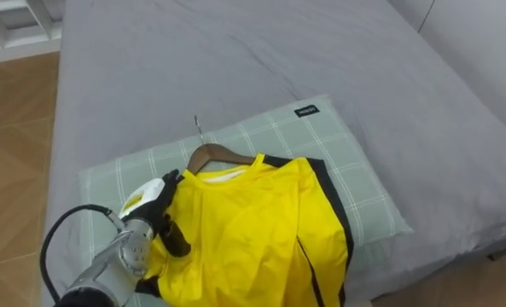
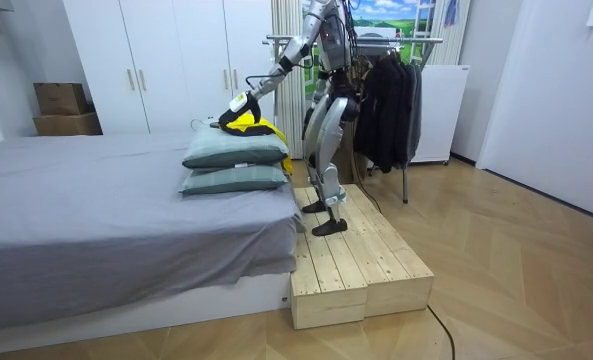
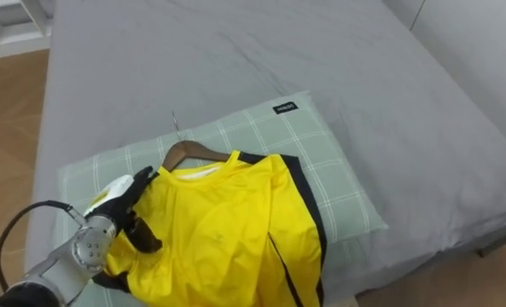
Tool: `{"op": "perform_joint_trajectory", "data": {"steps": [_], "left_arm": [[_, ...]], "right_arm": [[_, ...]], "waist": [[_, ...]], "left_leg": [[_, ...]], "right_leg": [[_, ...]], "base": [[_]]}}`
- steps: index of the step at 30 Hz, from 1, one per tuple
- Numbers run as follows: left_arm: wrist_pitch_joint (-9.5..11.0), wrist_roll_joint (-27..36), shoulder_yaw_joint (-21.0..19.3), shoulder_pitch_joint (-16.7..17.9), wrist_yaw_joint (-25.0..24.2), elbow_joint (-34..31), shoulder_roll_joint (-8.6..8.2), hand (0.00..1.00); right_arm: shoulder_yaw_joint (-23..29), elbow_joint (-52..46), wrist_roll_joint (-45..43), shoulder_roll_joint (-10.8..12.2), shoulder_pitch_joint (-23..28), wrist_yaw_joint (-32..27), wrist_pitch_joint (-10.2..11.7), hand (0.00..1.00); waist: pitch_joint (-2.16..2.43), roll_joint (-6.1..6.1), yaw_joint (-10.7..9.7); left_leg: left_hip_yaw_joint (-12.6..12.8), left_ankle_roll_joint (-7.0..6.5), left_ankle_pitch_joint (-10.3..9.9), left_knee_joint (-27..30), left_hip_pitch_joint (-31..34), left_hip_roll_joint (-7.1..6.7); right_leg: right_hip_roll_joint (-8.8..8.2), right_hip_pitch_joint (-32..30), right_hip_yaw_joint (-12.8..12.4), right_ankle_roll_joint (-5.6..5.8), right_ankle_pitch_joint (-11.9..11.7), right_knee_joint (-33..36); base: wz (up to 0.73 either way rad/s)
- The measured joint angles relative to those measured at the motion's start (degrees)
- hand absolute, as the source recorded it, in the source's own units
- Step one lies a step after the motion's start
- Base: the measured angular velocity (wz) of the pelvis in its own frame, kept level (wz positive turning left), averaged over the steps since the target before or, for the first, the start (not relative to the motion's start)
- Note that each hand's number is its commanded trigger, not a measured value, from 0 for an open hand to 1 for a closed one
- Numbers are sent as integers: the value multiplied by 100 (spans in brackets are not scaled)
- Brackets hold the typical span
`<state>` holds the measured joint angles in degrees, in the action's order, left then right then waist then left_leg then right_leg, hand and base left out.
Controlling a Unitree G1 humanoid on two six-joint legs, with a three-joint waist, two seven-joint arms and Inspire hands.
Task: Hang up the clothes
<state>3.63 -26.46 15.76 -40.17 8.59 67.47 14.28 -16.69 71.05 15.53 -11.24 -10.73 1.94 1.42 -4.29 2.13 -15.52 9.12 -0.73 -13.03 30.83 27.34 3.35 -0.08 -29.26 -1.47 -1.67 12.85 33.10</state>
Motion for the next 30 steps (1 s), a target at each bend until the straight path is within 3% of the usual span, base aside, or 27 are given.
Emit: {"op": "perform_joint_trajectory", "data": {"steps": [6,22,30], "left_arm": [[161,2,-2,-129,239,-3,216,0],[181,1,0,-253,799,-2,311,0],[181,5,1,-320,999,-2,317,0]], "right_arm": [[0,-6,-4,-11,17,6,44,0],[-1,-228,-16,-34,163,-56,51,0],[-3,-262,-36,-51,133,-138,50,0]], "waist": [[0,0,-3],[-9,9,-18],[-74,87,-31]], "left_leg": [[-1,-14,-10,101,114,-7],[6,-37,-39,159,218,8],[12,-44,-43,223,393,-10]], "right_leg": [[-16,-119,-1,4,12,81],[-4,-196,-7,11,14,67],[-16,-388,-31,26,31,179]], "base": [[0],[0],[0]]}}
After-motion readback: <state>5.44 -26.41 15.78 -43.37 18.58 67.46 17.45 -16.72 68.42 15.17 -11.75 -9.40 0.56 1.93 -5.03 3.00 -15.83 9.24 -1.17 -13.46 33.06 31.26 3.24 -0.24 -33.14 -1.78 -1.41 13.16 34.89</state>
